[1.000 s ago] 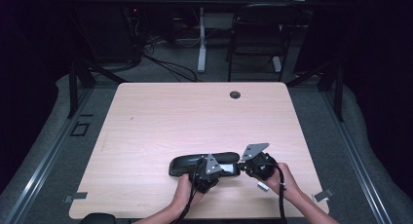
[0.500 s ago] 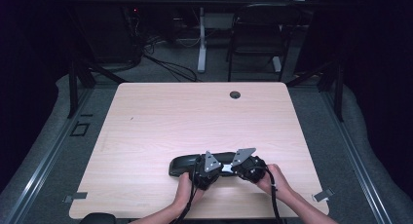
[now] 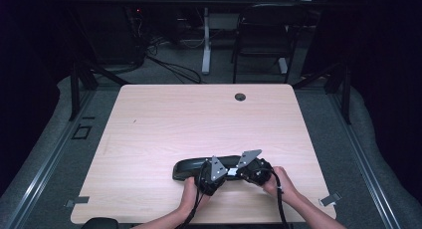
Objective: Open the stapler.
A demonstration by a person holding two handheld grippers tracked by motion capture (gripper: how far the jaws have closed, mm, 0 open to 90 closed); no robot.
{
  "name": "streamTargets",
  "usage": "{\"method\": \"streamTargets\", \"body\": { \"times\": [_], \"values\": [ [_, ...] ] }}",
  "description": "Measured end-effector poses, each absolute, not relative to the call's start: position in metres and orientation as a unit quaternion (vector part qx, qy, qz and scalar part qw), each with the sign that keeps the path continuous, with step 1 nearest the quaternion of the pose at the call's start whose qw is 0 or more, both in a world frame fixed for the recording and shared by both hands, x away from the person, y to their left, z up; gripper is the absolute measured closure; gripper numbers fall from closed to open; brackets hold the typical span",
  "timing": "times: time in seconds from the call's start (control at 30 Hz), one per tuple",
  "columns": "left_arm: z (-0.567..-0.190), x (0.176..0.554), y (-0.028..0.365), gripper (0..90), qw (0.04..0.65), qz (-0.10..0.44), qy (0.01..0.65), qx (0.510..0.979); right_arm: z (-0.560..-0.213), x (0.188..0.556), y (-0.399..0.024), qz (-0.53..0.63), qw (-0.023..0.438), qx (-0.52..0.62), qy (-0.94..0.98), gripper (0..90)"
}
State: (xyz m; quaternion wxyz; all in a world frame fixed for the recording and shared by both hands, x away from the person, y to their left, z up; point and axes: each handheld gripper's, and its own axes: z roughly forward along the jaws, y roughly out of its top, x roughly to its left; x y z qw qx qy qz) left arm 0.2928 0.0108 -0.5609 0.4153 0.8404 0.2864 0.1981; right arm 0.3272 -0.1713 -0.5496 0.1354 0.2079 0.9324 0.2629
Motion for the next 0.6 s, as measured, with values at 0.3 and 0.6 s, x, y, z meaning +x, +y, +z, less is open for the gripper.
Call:
{"method": "streamTargets", "body": {
  "times": [0.3, 0.6],
  "values": [
    [-0.5639, 0.2921, 0.0086, 89.7, 0.421, 0.207, 0.288, 0.835, -0.5527, 0.3261, -0.1746, 0.281, 0.146, 0.209, 0.925, 90.0],
    [-0.5640, 0.2930, 0.0079, 90.0, 0.423, 0.204, 0.288, 0.834, -0.5544, 0.3262, -0.1765, 0.294, 0.146, 0.207, 0.922, 90.0]
  ]
}}
